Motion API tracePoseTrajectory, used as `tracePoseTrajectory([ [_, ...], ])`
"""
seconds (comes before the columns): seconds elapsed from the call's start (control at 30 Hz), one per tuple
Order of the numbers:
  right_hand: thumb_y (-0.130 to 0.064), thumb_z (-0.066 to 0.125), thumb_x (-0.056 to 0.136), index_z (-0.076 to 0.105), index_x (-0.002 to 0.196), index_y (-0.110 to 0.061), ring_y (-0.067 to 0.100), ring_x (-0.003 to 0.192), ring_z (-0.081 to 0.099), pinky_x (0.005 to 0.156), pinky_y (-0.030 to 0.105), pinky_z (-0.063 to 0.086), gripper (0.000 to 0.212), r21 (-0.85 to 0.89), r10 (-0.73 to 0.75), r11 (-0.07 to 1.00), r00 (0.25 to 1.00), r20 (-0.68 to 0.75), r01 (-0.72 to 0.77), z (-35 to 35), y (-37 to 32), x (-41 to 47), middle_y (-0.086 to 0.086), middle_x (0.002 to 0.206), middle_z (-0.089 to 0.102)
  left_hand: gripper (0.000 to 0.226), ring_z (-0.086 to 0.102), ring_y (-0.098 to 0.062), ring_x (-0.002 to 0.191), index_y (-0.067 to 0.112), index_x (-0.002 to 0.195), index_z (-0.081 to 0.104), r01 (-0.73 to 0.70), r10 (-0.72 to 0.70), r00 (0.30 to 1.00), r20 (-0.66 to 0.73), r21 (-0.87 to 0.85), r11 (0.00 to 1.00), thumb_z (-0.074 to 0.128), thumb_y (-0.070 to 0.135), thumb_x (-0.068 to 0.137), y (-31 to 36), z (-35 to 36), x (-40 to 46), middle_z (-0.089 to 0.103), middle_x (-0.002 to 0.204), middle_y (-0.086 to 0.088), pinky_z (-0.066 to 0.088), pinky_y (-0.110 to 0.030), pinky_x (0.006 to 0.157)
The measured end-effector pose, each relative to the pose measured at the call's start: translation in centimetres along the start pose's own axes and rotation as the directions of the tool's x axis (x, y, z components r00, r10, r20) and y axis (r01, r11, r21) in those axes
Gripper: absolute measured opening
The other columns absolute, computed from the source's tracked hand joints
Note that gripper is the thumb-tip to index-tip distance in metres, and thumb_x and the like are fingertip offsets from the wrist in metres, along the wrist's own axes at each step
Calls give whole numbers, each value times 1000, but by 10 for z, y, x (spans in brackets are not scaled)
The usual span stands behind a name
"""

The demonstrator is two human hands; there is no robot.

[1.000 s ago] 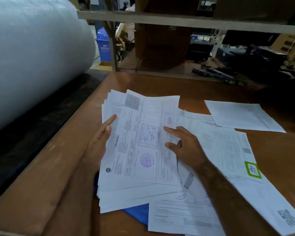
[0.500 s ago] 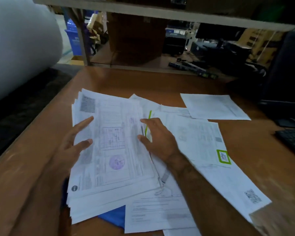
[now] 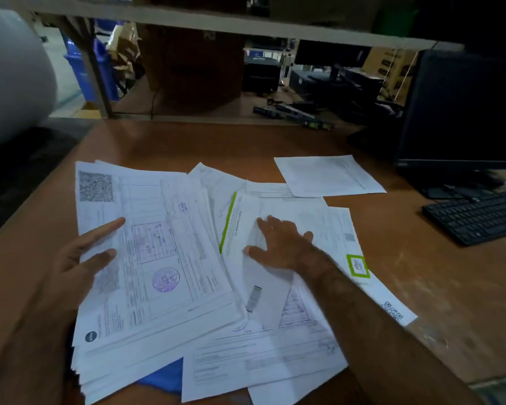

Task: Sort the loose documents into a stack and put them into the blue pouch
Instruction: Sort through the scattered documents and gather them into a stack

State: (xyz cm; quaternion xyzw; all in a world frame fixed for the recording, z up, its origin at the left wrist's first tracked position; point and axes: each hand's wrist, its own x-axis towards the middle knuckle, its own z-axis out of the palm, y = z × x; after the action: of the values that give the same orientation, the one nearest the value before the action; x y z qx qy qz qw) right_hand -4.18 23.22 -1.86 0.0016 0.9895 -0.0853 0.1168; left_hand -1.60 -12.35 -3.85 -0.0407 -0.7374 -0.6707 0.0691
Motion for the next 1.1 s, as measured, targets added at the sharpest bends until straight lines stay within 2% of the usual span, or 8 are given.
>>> tracePoseTrajectory([
  [0.1,-52,67,79,55,129,-34,14,135,47,112,50,29,54,160,-172,973,985,27,166,-11,23,-12,-12,142,53,45,67,-1,111,14,134,64,-27,27,999,-30,-2,1000,51,-10,98,-1,2,0,66,132,5,58,-12,73],
  [0.23,-43,68,83,75,90,-25,5,100,67,101,42,48,21,446,-310,828,940,-141,340,-3,33,-20,-12,99,75,45,64,-25,125,16,133,66,-23,22,999,-23,-42,999,53,-8,98,-15,-7,8,65,140,1,59,-36,91],
  [0.4,-69,54,92,35,153,-36,14,154,19,122,58,11,72,111,-126,984,987,-105,137,20,21,-16,-14,164,27,44,62,-18,127,7,135,63,-75,75,997,-4,-21,997,51,-12,97,-12,-5,7,62,142,-1,57,-28,93],
  [0.57,-28,69,91,48,143,-44,9,156,0,119,53,-6,58,302,-411,872,911,25,385,7,15,-25,-20,167,19,44,63,-12,125,4,135,62,-87,87,996,-6,-14,996,50,-14,97,-15,-6,8,62,141,-3,58,-20,90],
  [0.7,-72,55,78,44,143,-44,26,149,31,118,50,30,71,311,42,950,969,-245,38,5,32,-19,-3,157,39,42,63,-19,125,5,134,64,-60,60,998,-3,-27,998,51,-11,98,-16,-8,9,63,142,0,60,-26,88],
  [0.83,-74,66,77,37,143,-41,36,124,49,102,45,43,79,122,304,950,940,-154,-288,-6,43,-13,13,133,49,40,64,-17,123,7,132,65,-46,45,999,-10,-33,998,52,-9,98,-11,-4,6,63,141,2,60,-24,87],
  [1.03,-19,85,80,76,99,-35,17,99,64,76,11,47,27,616,83,783,969,-231,80,-26,63,10,-11,114,69,38,65,-19,120,9,129,67,0,-2,1000,-29,-72,997,52,-8,98,-5,-2,1,66,137,3,61,-27,85],
  [1.1,-9,77,89,80,105,-25,17,109,69,93,25,52,23,764,7,577,934,-358,289,-39,67,5,-8,115,75,38,66,-11,117,12,126,68,-7,4,999,-48,-51,999,53,-9,98,0,1,1,66,134,7,60,-17,80],
])
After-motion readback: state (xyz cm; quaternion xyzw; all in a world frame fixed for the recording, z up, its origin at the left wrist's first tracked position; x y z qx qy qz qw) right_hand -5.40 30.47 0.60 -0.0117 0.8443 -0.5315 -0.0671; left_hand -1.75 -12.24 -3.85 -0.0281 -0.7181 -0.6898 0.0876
